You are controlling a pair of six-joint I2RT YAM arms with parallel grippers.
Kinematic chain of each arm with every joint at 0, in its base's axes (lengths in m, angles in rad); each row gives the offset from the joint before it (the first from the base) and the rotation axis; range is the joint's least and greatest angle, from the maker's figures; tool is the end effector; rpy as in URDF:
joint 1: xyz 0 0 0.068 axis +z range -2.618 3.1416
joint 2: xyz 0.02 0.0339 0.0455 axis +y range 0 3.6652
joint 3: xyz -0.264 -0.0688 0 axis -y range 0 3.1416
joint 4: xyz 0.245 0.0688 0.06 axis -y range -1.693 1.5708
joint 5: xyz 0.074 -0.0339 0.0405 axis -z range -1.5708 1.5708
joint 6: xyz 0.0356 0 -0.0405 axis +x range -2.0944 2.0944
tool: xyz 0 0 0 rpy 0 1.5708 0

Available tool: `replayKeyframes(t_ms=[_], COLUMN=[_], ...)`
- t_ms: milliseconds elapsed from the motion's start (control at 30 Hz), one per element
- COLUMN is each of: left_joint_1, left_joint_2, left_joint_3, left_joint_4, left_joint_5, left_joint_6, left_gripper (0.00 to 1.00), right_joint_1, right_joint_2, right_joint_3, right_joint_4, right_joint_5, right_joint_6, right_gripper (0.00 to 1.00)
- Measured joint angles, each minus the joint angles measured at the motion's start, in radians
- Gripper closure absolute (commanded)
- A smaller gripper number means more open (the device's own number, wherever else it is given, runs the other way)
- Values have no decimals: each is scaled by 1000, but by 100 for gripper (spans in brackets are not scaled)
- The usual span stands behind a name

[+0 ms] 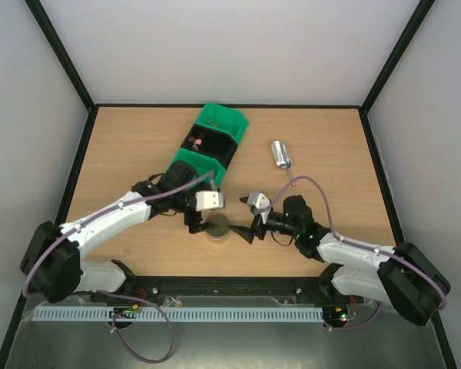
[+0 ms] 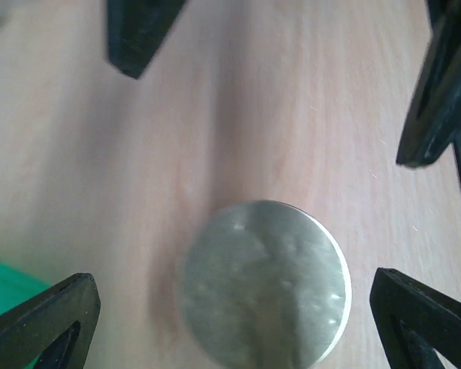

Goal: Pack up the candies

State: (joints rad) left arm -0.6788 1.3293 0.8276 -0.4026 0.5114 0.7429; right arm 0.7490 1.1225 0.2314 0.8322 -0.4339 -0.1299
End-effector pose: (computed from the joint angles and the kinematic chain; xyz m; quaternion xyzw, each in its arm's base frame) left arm 0.1957 -0.1802 0.2221 0.6592 0.6389 -0.2287 0.3240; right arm 0.1453 0.1556 0.1923 -0.4359 0.5802 0.3532 0.5903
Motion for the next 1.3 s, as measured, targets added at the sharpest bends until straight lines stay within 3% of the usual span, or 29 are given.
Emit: replayKeyframes(t_ms=[233,433,667,800,933,1133,1300], left_joint_1=[134,343,624,744,789,803,805], left_joint_2=[-8,198,383,406,406,393,364], left_joint_3=[236,606,822,832,801,577,386], left_joint_4=[-57,-161,-261,-286,-284,-241,-213], left_joint_5=[-78,-121,-135,-173,-272,-333,-353], left_joint_6=[-208,-381,-526,-570,-587,-589,-592], left_gripper=[1,1,1,1,1,1,1], right_joint_1=[-91,-236,-465,-621,-786,-959,-980], right_joint_2=[-6,66,113,145,182,188,179], right_joint_3=[267,539,661,691,691,593,459], right_joint_4=[-216,-350,-476,-560,-626,-663,-678], right_joint_5=[64,95,88,58,23,-1,-8], right_joint_6=[63,142,192,211,220,204,176], right_gripper=[1,2,1,2,1,1,1])
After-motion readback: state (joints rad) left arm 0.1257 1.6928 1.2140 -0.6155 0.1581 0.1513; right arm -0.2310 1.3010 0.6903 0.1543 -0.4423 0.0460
